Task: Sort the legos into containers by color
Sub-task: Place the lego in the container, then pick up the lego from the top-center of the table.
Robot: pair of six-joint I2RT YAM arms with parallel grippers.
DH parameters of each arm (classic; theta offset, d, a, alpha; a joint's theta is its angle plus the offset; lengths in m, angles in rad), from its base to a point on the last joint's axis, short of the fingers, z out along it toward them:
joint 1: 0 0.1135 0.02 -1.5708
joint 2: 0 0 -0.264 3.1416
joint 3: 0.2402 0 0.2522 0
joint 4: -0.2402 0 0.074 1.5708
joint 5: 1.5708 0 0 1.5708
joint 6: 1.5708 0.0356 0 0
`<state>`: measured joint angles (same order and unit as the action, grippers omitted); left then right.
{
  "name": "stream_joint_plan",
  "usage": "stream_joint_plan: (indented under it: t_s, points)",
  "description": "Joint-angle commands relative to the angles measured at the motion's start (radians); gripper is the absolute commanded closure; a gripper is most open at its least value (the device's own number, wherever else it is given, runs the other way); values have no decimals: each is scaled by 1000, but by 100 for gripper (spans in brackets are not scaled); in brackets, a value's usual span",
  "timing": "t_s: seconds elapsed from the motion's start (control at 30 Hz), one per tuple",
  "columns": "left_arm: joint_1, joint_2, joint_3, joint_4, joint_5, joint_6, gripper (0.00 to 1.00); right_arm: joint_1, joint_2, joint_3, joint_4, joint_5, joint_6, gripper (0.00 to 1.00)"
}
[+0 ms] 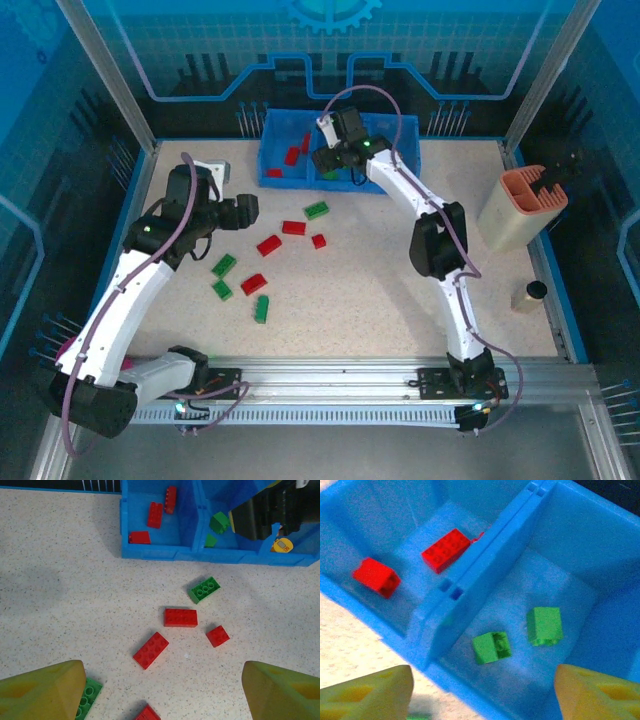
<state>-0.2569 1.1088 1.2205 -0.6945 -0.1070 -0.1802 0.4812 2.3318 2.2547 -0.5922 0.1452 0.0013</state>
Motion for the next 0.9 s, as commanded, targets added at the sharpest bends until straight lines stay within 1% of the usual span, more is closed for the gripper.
stream_joint_plan:
  t_s: [0.0, 0.07, 0.17, 0.27, 0.37, 0.47, 0.57, 0.77, 0.87]
  points:
    - [10, 1, 21, 34, 30, 19, 17, 49, -79, -110, -75, -21, 178, 20]
    - [10, 3, 23, 36, 40, 24, 17, 58, -76, -125, -100, -60, 265, 15]
    - [10, -1, 18, 42, 51, 27, 17, 68, -68, -145, -106, -40, 359, 14]
    - [10, -9, 5, 49, 51, 37, 17, 76, -47, -139, -104, -42, 418, 12]
    - [10, -19, -8, 56, 47, 47, 17, 93, -11, -94, -121, -43, 407, 5]
    - [9, -21, -15, 62, 49, 53, 16, 111, 84, -15, -173, -27, 365, 0]
    - [10, -24, -18, 60, 45, 58, 16, 122, 138, 44, -223, -19, 343, 0]
    - [10, -24, -26, 69, 40, 61, 15, 123, 165, 11, -217, 6, 334, 0]
    - [10, -22, -39, 83, 39, 62, 16, 123, 196, 25, -210, 8, 314, 0]
